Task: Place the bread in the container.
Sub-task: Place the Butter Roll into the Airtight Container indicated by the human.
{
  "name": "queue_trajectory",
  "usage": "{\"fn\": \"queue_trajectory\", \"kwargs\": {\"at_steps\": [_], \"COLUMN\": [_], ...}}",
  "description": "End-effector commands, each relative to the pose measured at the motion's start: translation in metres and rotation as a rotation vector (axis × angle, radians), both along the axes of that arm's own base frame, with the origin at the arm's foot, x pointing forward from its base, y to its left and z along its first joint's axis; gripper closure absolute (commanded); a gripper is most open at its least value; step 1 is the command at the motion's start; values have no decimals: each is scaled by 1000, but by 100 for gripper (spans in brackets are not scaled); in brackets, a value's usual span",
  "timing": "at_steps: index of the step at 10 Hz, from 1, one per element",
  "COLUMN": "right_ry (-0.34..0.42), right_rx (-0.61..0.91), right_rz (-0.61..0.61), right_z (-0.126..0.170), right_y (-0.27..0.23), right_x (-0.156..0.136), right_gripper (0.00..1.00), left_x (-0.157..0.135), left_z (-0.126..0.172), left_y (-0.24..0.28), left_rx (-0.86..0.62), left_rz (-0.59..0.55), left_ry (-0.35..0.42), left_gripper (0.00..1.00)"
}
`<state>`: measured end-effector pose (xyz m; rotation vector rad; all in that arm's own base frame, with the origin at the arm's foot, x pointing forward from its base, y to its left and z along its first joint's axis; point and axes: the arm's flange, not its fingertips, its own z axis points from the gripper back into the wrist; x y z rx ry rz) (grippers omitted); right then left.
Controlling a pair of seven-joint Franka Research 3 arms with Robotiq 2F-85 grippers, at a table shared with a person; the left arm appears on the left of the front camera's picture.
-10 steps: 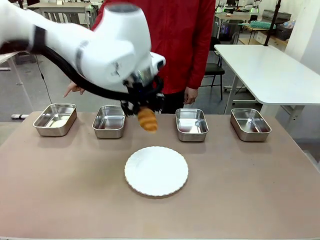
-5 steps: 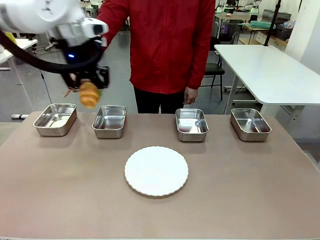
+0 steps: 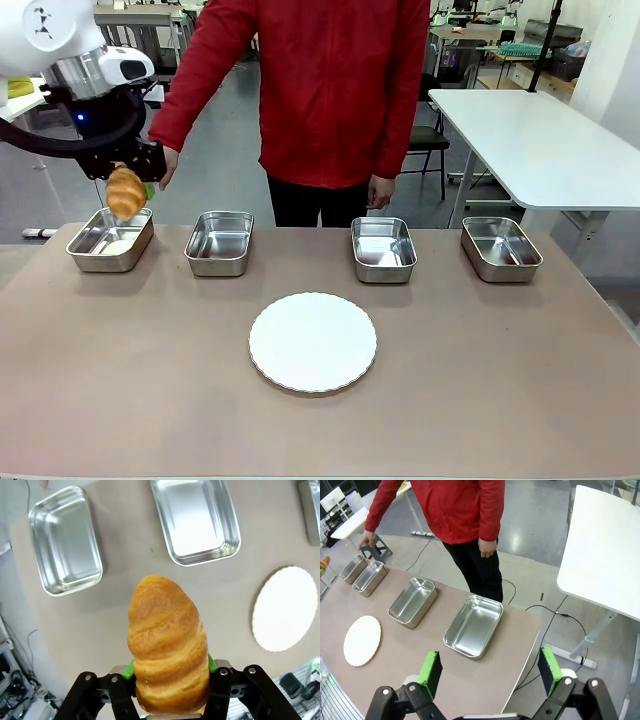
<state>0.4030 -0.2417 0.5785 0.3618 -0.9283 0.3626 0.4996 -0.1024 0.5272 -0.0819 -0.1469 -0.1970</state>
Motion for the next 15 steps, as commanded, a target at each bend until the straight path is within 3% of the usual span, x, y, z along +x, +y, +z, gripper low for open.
{"fn": "queue_trajectory", "kwargs": {"at_steps": [1, 3, 4, 6, 8, 10, 15], "right_ry": [-3, -3, -3, -3, -3, -3, -3], "right_rx": [-4, -4, -4, -4, -4, -4, -4], "right_rz": [1, 1, 1, 1, 1, 1, 1], "right_z": [2, 2, 2, 2, 2, 2, 2], "right_y": [0, 0, 0, 0, 0, 0, 0], "right_x": [0, 0, 0, 0, 0, 0, 0], "right_gripper": [0, 0, 0, 0, 0, 0, 0], "left_x": [-8, -2, 35, 85, 97, 108, 125], "left_z": [14, 5, -4, -43, -67, -87, -123], "left_y": [3, 1, 28, 75, 109, 135, 142], "left_rx": [12, 0, -7, 45, 72, 4, -34], "left_rz": [22, 2, 51, 32, -28, -71, -105], "left_ry": [1, -2, 79, 144, 108, 109, 128], "left_gripper": [59, 59, 59, 59, 59, 59, 59]}}
